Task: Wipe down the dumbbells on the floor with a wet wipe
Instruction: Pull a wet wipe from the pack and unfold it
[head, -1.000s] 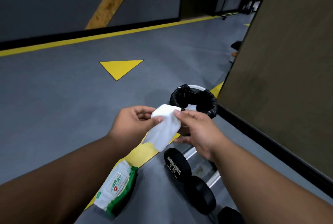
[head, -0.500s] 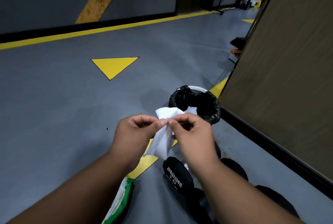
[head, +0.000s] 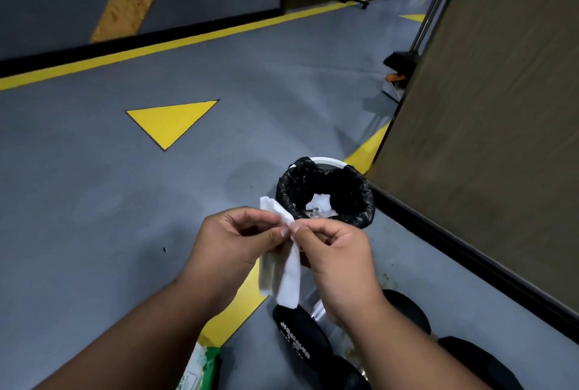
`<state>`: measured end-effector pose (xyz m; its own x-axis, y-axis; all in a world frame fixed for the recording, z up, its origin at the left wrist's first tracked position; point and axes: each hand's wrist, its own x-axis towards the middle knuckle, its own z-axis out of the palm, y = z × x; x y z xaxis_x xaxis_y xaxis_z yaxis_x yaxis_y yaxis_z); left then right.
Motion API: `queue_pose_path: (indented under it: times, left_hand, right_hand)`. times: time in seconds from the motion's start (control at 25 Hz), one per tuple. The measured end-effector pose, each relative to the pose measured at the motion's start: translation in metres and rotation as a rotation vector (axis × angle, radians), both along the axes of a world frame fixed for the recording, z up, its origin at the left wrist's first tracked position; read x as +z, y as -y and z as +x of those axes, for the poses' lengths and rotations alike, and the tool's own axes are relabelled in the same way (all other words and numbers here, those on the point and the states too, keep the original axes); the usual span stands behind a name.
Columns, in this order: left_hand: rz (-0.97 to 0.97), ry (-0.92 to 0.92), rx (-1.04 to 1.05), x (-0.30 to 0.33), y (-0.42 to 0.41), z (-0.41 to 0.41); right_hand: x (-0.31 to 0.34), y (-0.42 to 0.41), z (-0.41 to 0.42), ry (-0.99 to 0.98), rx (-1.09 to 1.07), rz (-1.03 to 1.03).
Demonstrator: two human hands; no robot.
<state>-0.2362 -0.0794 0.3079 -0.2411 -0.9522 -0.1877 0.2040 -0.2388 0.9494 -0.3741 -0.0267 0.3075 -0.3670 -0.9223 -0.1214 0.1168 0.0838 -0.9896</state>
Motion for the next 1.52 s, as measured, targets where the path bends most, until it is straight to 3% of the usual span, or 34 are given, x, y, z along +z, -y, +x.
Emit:
queue_pose_path:
  times: [0.44,0.6,0.76,1.0,1.24,1.52]
  left_hand:
    - [-0.258,0.385,0.080,0.033,-0.040,-0.025]
    - [-0.230,0.463,0.155,0.046,-0.060,-0.024]
    - [-0.181,0.490,0.198,0.060,-0.069,-0.022]
    - [-0.233,0.729,0.164,0.076,-0.079,-0.014]
    - [-0.245,1.016,0.111,0.070,-0.064,0.033]
    - [-0.101,1.046,0.056,0.014,-0.048,0.098]
  right_hand:
    - [0.020,-0.024,-0.023,-0.124,0.075,-0.012]
    - [0.028,-0.044,-0.024,-0.218,0.092,-0.012]
    - [0.035,-0.056,-0.043,-0.059,-0.062,0.040]
    - [0.054,-0.083,-0.072,0.183,-0.093,0.081]
    - [0.055,-0.099,-0.090,0.207,-0.165,0.081]
    - [0.036,-0.108,-0.097,0.121,-0.118,0.144]
